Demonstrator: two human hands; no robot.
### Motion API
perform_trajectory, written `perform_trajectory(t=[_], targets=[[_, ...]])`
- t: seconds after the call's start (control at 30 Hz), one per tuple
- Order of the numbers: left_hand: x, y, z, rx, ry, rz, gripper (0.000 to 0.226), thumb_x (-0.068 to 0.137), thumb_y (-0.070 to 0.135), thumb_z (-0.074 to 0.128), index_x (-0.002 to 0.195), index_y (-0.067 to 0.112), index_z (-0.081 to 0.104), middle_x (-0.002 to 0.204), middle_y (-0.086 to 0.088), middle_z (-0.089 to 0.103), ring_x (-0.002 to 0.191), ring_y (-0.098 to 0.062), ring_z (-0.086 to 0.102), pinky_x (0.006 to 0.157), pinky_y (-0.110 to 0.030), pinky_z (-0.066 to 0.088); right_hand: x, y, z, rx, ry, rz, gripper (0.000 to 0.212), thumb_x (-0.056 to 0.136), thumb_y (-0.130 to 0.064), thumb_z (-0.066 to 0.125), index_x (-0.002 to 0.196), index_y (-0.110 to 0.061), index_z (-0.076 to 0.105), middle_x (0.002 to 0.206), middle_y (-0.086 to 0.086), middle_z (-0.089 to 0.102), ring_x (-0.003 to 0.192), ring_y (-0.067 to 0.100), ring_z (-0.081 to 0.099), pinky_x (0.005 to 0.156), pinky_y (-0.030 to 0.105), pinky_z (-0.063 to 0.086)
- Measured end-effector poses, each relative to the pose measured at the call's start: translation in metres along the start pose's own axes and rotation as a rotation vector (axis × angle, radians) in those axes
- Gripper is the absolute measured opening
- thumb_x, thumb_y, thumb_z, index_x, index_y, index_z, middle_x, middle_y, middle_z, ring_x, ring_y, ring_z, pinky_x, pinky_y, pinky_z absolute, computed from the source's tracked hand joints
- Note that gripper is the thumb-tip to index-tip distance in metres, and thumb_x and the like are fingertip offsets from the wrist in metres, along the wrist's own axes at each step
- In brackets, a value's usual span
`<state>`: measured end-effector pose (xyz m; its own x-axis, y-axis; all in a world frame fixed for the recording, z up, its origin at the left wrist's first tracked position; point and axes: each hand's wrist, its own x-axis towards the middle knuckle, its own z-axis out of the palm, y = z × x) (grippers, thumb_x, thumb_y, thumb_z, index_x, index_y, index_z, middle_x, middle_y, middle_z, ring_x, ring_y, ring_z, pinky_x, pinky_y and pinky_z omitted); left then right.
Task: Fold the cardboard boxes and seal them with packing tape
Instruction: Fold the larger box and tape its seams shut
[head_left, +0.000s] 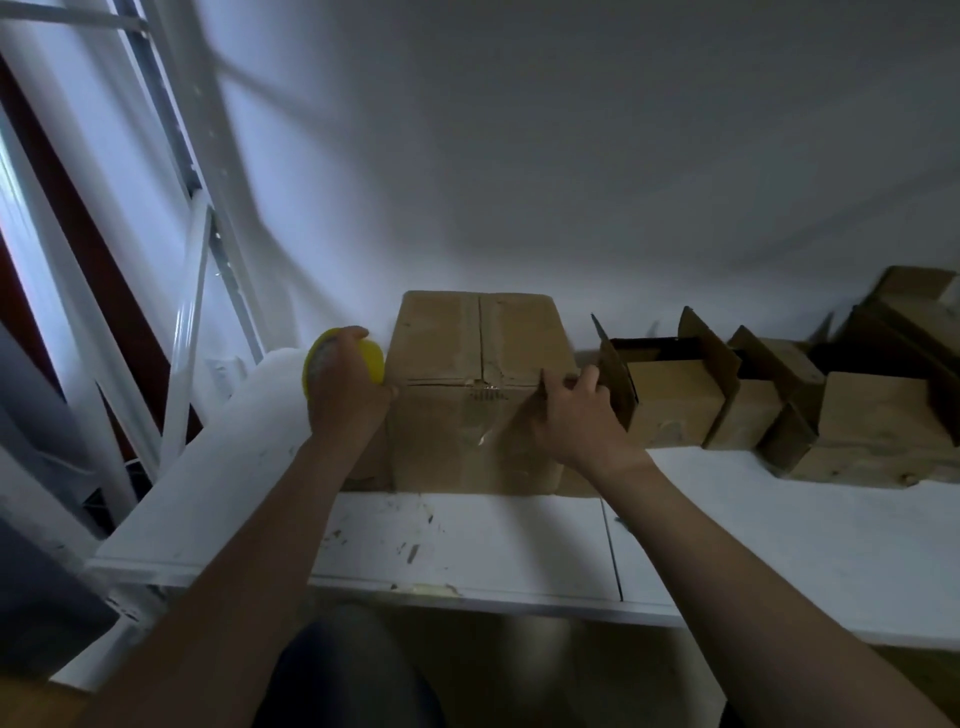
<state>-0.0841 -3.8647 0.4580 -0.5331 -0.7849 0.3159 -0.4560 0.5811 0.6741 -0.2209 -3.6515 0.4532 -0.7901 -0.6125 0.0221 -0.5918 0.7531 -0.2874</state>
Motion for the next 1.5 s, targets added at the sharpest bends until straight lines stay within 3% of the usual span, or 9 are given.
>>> perform_trajectory(t=[0.2,0.43,0.57,0.67,0.77,0.87,1.03,1.23,1.5], targets=[[-0.002,0.0,-0.011,-0.097,-0.008,-0.04,0.071,0.078,0.01,0.08,0.139,0.019,0.046,0.133,-0.008,0.056,0.117,-0.032,0.055,0.087,-0.037,0.044,0.002,-0.01,-0.019,-0.116,-0.064,0.035,0.043,0.101,-0.033,0.046,0.141,-0.017,0.042,0.139,0.02,0.033,0.128,0.043,0.036,0.096,0.05,0.047],[-0.022,0.043,-0.038,-0.273,-0.053,-0.031,0.046,0.09,0.021,0.066,0.135,0.028,0.056,0.105,0.009,0.057,0.099,-0.018,0.057,0.08,-0.029,0.049,-0.002,0.0,-0.034,-0.121,-0.064,-0.035,0.053,0.096,-0.05,0.051,0.144,-0.031,0.041,0.151,0.017,0.029,0.139,0.045,0.02,0.113,0.058,0.027],[-0.03,0.083,-0.036,-0.475,-0.183,-0.104,0.035,0.095,0.02,0.064,0.13,0.025,0.063,0.113,0.001,0.061,0.108,-0.023,0.061,0.093,-0.039,0.054,-0.008,-0.017,-0.055,0.319,0.049,-0.187,0.062,0.098,-0.06,0.05,0.151,-0.028,0.044,0.146,0.003,0.052,0.144,0.031,0.025,0.113,0.049,0.03],[-0.037,0.117,-0.035,-0.701,-0.325,-0.232,0.031,0.1,0.018,0.059,0.13,0.019,0.064,0.118,-0.013,0.066,0.102,-0.027,0.068,0.092,-0.05,0.058,-0.012,-0.031,-0.076,0.535,0.065,-0.294,0.076,0.092,-0.057,0.064,0.155,-0.023,0.039,0.123,-0.003,0.062,0.121,0.014,0.051,0.095,0.033,0.045],[-0.038,0.142,-0.04,-0.842,-0.412,-0.25,0.026,0.101,0.022,0.06,0.126,0.019,0.066,0.114,-0.009,0.071,0.093,-0.022,0.073,0.084,-0.045,0.062,-0.014,-0.037,-0.092,0.551,0.184,-0.334,0.093,0.079,-0.058,0.077,0.156,-0.03,0.033,0.118,-0.008,0.056,0.107,0.014,0.056,0.09,0.034,0.051],[-0.034,0.16,-0.049,-0.962,-0.447,-0.24,0.027,0.099,0.025,0.063,0.124,0.021,0.069,0.116,-0.005,0.071,0.098,-0.024,0.074,0.073,-0.04,0.062,-0.011,-0.031,-0.108,0.61,0.338,-0.346,0.084,0.077,-0.044,0.083,0.145,-0.03,0.036,0.104,-0.012,0.055,0.093,0.014,0.06,0.08,0.039,0.055],[-0.028,0.176,-0.048,-0.812,-0.29,-0.101,0.017,0.096,0.024,0.065,0.11,0.025,0.074,0.113,0.005,0.068,0.104,-0.016,0.063,0.072,-0.028,0.053,-0.008,-0.02,-0.129,0.552,0.441,-0.46,0.055,0.08,-0.05,0.08,0.118,-0.033,0.044,0.104,-0.016,0.06,0.087,0.006,0.061,0.069,0.035,0.054],[-0.023,0.177,-0.045,-0.633,-0.187,0.073,0.008,0.093,0.021,0.071,0.099,0.019,0.075,0.082,0.011,0.066,0.069,0.001,0.058,0.058,-0.013,0.043,-0.013,-0.009,-0.137,0.391,0.477,-0.561,0.049,0.079,-0.041,0.076,0.116,-0.03,0.047,0.11,-0.013,0.062,0.093,0.017,0.062,0.073,0.046,0.054],[-0.022,0.163,-0.04,-0.501,-0.132,0.128,0.007,0.09,0.024,0.074,0.096,0.026,0.077,0.091,0.013,0.074,0.088,-0.003,0.068,0.076,-0.019,0.049,-0.016,-0.002,-0.13,0.351,0.391,-0.643,0.047,0.08,-0.045,0.068,0.12,-0.031,0.046,0.115,-0.009,0.061,0.092,0.02,0.06,0.072,0.046,0.053]])
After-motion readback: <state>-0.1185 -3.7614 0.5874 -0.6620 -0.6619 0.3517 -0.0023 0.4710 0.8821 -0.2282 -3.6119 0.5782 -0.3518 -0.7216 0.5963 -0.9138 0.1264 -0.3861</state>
